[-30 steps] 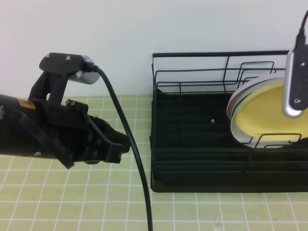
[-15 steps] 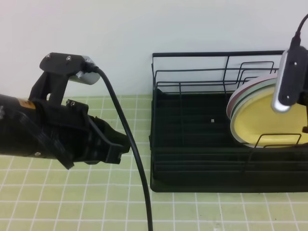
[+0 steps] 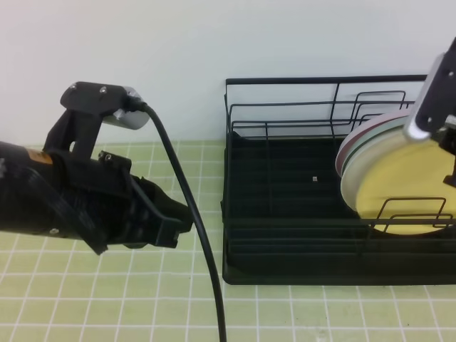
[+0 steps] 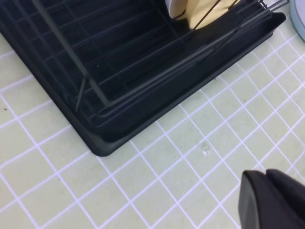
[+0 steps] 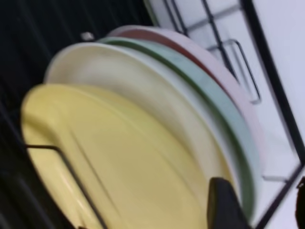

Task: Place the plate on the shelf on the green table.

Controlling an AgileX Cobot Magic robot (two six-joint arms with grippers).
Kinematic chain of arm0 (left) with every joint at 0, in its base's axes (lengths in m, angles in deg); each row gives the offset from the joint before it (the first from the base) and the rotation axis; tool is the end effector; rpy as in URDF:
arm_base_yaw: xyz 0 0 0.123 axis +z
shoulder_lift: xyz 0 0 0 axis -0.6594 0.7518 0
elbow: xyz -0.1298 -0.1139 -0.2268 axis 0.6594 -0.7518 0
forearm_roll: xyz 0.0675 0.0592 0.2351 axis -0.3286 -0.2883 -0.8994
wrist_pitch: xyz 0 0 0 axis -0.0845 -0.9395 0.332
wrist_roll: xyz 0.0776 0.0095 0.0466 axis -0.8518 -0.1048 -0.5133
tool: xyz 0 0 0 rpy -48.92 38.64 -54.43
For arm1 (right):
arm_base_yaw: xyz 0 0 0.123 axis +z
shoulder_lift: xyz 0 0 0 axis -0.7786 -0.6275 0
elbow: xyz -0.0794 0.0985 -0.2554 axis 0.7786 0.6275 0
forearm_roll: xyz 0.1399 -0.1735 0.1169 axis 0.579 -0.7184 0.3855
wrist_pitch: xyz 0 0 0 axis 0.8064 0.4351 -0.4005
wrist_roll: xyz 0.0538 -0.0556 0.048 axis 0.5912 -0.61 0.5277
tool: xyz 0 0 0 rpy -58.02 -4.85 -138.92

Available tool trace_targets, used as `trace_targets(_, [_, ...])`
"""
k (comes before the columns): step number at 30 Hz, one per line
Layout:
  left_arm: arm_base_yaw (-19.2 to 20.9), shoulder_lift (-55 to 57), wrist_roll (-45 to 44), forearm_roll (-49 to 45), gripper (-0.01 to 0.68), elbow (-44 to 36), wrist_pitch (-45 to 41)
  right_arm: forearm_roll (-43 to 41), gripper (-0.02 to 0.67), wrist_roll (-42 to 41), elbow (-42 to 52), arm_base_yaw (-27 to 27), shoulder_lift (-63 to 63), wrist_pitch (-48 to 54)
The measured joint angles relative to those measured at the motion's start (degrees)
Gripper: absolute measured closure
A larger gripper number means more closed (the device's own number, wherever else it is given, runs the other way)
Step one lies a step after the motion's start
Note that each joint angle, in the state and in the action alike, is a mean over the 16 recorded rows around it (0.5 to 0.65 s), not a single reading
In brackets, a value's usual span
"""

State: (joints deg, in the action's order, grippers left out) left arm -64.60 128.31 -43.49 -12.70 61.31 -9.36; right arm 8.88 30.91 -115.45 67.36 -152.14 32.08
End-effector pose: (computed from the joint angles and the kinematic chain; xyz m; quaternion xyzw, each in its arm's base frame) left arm 0.2018 -0.1318 0.3503 0.2437 0.8711 -0.2930 0.3097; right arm 0.3054 0.0787 0.3166 -0.4785 0.7456 -0.1886 0.4238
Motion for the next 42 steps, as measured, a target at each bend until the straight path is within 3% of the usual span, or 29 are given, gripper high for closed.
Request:
trace_targets(9, [0.0,0.0,-0.22,-0.05,0.675,0.0,-0.25,-8.48,0.476,18.54,0.09,-0.02,5.7,0.48])
trace_targets(17, [0.01,-0.06,-1.01,-0.82,0.675,-0.09,1.82,1.99,0.622,23.89,2.68,-0.08,17.88,-2.19])
trace_targets(29, [0.01,-0.41,-4.91,-1.63,0.675,-4.48,12.38,24.4,0.65,16.9,18.58,-0.1,46.43,-3.9])
trace_targets(42, [0.0,-0.61,-8.14,1.57,0.675,-9.87,21.96,27.72,0.651,17.26,37.52,-0.1,70.51,3.73])
